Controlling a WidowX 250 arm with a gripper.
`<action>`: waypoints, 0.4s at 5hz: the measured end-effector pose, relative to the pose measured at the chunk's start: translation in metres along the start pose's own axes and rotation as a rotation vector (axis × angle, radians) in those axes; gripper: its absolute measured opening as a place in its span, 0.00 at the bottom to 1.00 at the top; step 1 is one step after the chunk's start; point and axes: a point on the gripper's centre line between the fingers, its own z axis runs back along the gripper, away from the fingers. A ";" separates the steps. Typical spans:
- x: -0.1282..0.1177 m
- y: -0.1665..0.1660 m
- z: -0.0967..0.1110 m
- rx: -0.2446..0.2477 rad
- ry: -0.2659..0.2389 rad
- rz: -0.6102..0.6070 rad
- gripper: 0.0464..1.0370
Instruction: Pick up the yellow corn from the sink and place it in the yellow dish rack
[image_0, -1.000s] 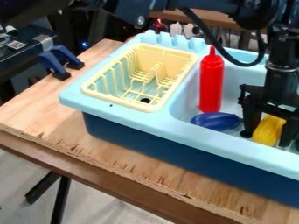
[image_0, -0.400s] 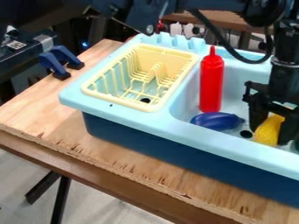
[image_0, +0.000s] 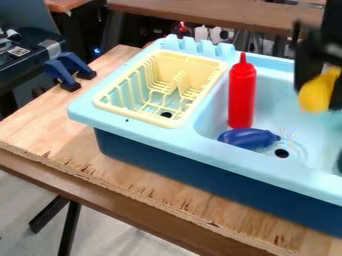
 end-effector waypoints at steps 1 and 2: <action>-0.019 0.000 0.026 -0.014 0.035 -0.039 0.65; -0.039 0.013 0.033 -0.022 0.013 0.001 0.65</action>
